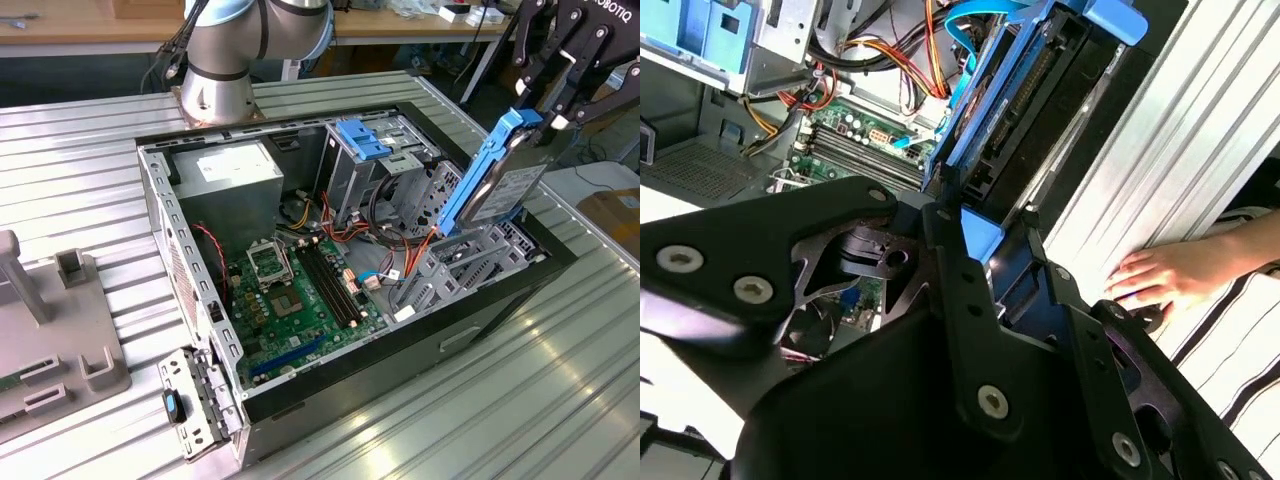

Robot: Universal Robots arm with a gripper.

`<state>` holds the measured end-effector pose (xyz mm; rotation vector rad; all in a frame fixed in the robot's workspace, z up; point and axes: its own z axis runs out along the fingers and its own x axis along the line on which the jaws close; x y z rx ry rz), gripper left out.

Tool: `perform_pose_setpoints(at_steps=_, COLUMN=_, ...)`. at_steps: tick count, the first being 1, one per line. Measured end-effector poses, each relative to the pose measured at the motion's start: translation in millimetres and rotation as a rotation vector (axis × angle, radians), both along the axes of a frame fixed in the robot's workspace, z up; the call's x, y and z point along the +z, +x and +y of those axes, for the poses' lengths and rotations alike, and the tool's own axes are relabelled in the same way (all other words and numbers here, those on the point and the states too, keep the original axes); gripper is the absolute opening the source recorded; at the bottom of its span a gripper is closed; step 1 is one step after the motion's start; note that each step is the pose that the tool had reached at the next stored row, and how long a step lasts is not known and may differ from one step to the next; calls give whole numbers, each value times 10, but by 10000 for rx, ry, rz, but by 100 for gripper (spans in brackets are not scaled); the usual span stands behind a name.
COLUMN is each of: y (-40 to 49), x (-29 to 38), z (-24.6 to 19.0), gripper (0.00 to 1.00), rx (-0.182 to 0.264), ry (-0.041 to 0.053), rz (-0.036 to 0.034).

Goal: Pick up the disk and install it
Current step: 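Insert the disk into the insertion slot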

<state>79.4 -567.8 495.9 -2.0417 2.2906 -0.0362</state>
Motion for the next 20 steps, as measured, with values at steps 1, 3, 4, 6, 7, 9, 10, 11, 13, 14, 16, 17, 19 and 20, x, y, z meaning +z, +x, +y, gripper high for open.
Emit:
perform_pose_setpoints(at_steps=1, y=4, x=-14, z=-2, gripper=36, rx=-106, ry=-2, rz=0)
perform_pose_setpoints(at_steps=3, y=14, x=-29, z=-3, gripper=36, rx=-206, ry=0, rz=0)
perform_pose_setpoints(at_steps=4, y=20, x=-37, z=-2, gripper=36, rx=-264, ry=0, rz=0)
perform_pose_setpoints(at_steps=6, y=32, x=-55, z=-3, gripper=36, rx=-388, ry=0, rz=0)
perform_pose_setpoints(at_steps=7, y=35, x=-61, z=-2, gripper=36, rx=-416, ry=1, rz=0)
perform_pose_setpoints(at_steps=9, y=47, x=-80, z=-3, gripper=36, rx=-514, ry=0, rz=0)
perform_pose_setpoints(at_steps=10, y=48, x=-87, z=-3, gripper=36, rx=-547, ry=0, rz=0)
perform_pose_setpoints(at_steps=11, y=50, x=-104, z=-3, gripper=36, rx=-606, ry=2, rz=0)
perform_pose_setpoints(at_steps=13, y=51, x=-127, z=-3, gripper=36, rx=-635, ry=1, rz=0)
perform_pose_setpoints(at_steps=14, y=51, x=-138, z=-3, gripper=36, rx=-635, ry=1, rz=0)
perform_pose_setpoints(at_steps=16, y=51, x=-148, z=-3, gripper=36, rx=-635, ry=0, rz=0)
perform_pose_setpoints(at_steps=17, y=51, x=-152, z=-3, gripper=36, rx=-635, ry=1, rz=0)
perform_pose_setpoints(at_steps=19, y=51, x=-178, z=-3, gripper=36, rx=-630, ry=0, rz=0)
perform_pose_setpoints(at_steps=20, y=51, x=-191, z=-2, gripper=36, rx=-566, ry=-1, rz=0)
